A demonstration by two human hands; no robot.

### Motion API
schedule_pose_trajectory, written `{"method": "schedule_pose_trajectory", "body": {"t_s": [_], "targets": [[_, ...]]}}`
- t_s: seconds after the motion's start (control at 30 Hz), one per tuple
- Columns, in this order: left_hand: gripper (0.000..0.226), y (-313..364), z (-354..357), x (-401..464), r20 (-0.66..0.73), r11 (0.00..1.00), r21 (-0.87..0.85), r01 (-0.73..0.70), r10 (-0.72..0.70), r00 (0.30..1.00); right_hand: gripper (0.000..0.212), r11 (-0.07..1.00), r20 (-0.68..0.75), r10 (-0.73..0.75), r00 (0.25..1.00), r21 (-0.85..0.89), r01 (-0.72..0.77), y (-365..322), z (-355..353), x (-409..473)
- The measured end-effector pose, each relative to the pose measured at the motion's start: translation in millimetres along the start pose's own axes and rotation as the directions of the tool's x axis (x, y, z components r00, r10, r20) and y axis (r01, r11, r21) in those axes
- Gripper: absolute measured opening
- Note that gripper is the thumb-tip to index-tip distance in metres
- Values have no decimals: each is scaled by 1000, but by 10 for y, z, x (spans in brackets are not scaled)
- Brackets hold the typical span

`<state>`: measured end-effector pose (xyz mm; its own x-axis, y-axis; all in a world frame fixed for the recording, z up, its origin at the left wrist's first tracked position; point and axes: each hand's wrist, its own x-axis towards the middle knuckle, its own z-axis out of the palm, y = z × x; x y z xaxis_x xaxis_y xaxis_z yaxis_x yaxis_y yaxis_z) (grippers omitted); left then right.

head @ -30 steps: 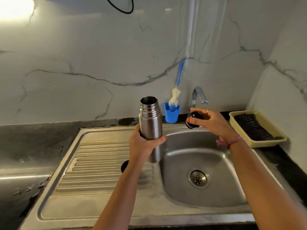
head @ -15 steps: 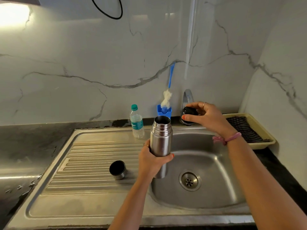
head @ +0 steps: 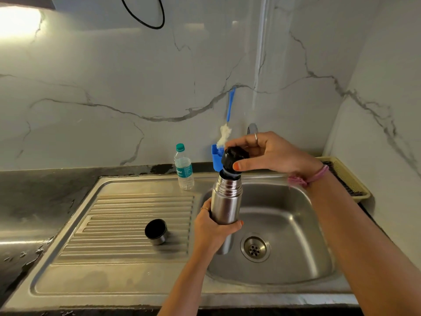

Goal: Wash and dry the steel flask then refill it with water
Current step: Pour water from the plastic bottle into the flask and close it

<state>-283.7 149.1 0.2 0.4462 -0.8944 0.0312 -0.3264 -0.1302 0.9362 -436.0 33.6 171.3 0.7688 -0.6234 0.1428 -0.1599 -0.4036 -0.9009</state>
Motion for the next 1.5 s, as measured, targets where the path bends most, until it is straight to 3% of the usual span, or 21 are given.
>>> {"method": "schedule_pose_trajectory", "body": {"t_s": [0.3, 0.47, 0.6, 0.67, 0.77, 0.87, 0.93, 1.03, 1.13, 1.2, 1.3, 1.37, 1.5], "targets": [[76, 28, 40, -44, -7, 1000, -13, -14, 14, 1000, 54, 952, 106, 54, 993, -307, -19, -29, 100, 26], [72, 70, 47, -54, -16, 1000, -19, -23, 23, 1000, 69, 895, 56, 52, 997, -445, -22, -39, 174, 11], [69, 70, 53, -60, -17, 1000, -23, -19, 18, 1000, 80, 968, 210, 79, 974, -251, -24, 37, 0, -24], [71, 66, 57, -68, -17, 1000, -18, -17, 17, 1000, 77, 970, 261, 66, 963, -242, -1, 101, -48, -39], [73, 73, 72, -87, -20, 1000, -12, -25, 25, 999, 68, 955, 133, 56, 990, -298, -14, 164, 44, -26], [72, 87, 83, -90, -25, 1000, -15, -26, 25, 999, 89, 934, 17, 77, 997, -350, -66, 236, 147, 13], [73, 97, 86, -85, -25, 1000, -14, -22, 22, 999, 102, 952, 97, 114, 989, -295, -81, 270, 118, 8], [73, 102, 89, -65, -29, 1000, -16, -20, 19, 999, 95, 990, 250, 96, 964, -124, -66, 293, 32, -45], [76, 89, 97, -41, -32, 1000, -13, -16, 16, 999, 78, 993, 91, 73, 993, -95, -65, 353, 123, -27], [78, 81, 107, -30, -33, 1000, -10, -17, 17, 999, 83, 984, -3, 93, 996, -150, -92, 384, 211, 7], [76, 87, 111, -22, -41, 1000, -21, -9, 8, 999, 105, 983, 138, 120, 983, -153, -99, 405, 227, 6], [76, 86, 113, -15, -44, 1000, -25, -6, 5, 999, 102, 996, 218, 90, 972, -45, -82, 422, 187, -18], [78, 56, 111, -7, -51, 1000, -8, -5, 5, 999, 78, 994, 54, 78, 996, 70, -81, 444, 293, 0]]}}
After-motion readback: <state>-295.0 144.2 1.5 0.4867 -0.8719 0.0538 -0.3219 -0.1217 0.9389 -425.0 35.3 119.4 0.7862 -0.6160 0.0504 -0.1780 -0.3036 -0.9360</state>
